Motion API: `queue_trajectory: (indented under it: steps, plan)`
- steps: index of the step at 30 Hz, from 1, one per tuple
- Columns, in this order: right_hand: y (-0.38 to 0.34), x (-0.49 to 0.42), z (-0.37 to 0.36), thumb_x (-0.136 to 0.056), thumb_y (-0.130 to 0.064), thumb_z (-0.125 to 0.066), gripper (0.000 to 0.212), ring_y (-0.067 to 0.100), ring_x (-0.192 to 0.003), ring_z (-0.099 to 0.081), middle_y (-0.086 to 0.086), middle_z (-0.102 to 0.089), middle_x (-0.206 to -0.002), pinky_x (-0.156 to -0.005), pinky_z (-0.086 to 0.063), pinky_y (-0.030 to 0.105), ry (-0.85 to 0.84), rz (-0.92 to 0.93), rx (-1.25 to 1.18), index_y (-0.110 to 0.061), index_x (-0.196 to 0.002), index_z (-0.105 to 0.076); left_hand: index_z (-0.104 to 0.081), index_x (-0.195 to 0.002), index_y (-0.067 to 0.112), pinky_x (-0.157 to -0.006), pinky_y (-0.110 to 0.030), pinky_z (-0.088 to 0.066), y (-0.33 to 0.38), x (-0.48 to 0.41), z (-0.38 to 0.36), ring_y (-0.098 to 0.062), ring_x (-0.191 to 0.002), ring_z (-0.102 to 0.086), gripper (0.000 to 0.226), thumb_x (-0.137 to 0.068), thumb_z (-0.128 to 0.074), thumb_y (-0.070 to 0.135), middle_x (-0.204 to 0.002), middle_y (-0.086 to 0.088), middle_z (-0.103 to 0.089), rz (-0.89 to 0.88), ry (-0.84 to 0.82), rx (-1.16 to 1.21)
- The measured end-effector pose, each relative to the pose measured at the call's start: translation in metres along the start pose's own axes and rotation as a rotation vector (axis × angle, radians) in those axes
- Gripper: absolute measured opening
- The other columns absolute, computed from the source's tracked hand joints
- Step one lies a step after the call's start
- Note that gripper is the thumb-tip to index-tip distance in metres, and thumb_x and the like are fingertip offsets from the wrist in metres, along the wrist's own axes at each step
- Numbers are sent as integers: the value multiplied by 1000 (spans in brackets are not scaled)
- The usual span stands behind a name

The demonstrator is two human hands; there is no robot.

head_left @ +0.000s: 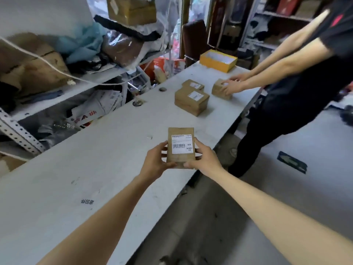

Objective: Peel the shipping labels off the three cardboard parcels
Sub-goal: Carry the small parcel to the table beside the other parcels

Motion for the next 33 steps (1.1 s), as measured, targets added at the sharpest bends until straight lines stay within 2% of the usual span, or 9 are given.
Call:
queue_trajectory:
  steps: [6, 10, 13, 15, 19, 21, 24, 28, 33]
  plan:
    - [54, 60, 79, -65, -15, -86, 107, 19, -133, -41, 1, -50, -142, -109, -37, 33, 318, -208, -15, -33, -150, -25, -43, -141, 19, -68, -10, -52, 56, -21, -93, -5, -93, -61, 90, -63, -88, 24, -115, 10, -59, -173, -284, -2]
    - [89, 122, 132, -63, -4, -85, 105, 10, -118, -49, -7, -57, -129, -86, -40, 6, 499, -260, -73, -26, -150, -31, -48, -137, 16, -66, 1, -46, 102, -9, -172, 15, -82, -60, 88, -60, -90, 21, -100, 21, -63, -291, -474, 10]
    - [116, 181, 174, -60, -8, -86, 96, 12, -106, -62, -6, -66, -121, -89, -52, 22, 636, -325, -69, -29, -143, -42, -50, -135, 17, -64, 5, -42, 142, 14, -235, 23, -76, -57, 89, -57, -91, 23, -95, 32, -57, -369, -601, 3]
    - [135, 227, 201, -58, -7, -86, 94, 7, -98, -65, -9, -68, -116, -81, -53, 18, 738, -354, -88, -31, -140, -45, -54, -130, 19, -61, 5, -40, 169, 34, -280, 25, -75, -56, 84, -54, -91, 24, -89, 35, -57, -419, -692, 10]
    - [166, 328, 247, -57, -5, -88, 100, -20, -80, -59, -21, -64, -106, -61, -40, -3, 918, -424, -117, -30, -142, -43, -58, -122, 20, -63, -3, -49, 221, 89, -372, 5, -78, -65, 78, -53, -92, 21, -93, 22, -63, -496, -870, -11]
    - [180, 381, 266, -57, -7, -88, 98, -17, -84, -59, -15, -66, -113, -64, -41, -4, 993, -466, -112, -31, -141, -44, -55, -128, 17, -74, -17, -56, 245, 124, -417, -6, -84, -65, 83, -54, -92, 22, -103, 9, -66, -541, -964, -29]
    - [197, 458, 287, -59, -8, -88, 92, 7, -108, -63, -8, -65, -123, -83, -49, 12, 1122, -507, -118, -28, -138, -47, -53, -133, 21, -68, -5, -51, 280, 180, -475, 0, -83, -64, 86, -56, -92, 23, -107, 11, -65, -647, -1081, -34]
    - [214, 551, 295, -65, 1, -84, 95, 17, -121, -57, -1, -60, -133, -100, -50, 34, 1317, -501, -221, -21, -146, -40, -49, -137, 20, -59, -1, -47, 314, 254, -534, 2, -81, -63, 92, -56, -92, 22, -106, 12, -63, -736, -1200, -16]
    - [234, 635, 292, -64, -1, -85, 100, -13, -97, -61, -3, -63, -130, -78, -49, 8, 1521, -537, -283, -21, -148, -36, -45, -141, 18, -85, -35, -58, 335, 330, -594, -16, -97, -66, 97, -56, -91, 19, -121, 1, -64, -749, -1375, -25]
Point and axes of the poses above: each hand's wrist, its own x-axis away from the middle knuckle, its own z-axis out of the back of the hand, y = z × x, the point moved 6 cm from there along -x, towards the middle knuckle
